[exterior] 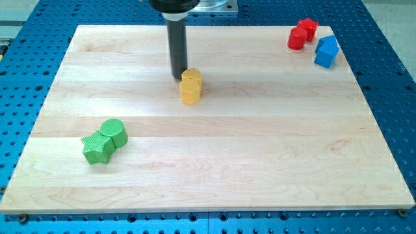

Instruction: Slide the yellow blocks close to the blue blocks

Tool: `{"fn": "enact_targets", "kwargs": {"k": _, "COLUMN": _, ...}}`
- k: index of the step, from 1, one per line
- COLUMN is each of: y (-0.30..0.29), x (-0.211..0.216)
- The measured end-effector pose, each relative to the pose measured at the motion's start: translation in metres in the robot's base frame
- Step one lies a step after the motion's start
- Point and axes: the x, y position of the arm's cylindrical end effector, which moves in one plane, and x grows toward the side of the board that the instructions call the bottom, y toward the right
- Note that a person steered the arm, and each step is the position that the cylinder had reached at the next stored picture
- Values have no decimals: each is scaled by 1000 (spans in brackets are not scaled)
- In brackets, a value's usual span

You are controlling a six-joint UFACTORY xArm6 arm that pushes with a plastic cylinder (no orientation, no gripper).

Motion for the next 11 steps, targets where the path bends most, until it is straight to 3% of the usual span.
{"fn": "enact_targets", "kwargs": {"k": 3, "y": -69, "x": 43}}
{"fn": "enact_targets", "kwargs": {"k": 5, "y": -51, "x": 110}}
{"fn": "enact_targets", "kwargs": {"k": 6, "y": -7, "x": 110}}
{"fn": "enact_targets", "kwargs": {"k": 10, "y": 24, "x": 103}}
{"fn": "enact_targets", "kwargs": {"k": 11, "y": 24, "x": 81}}
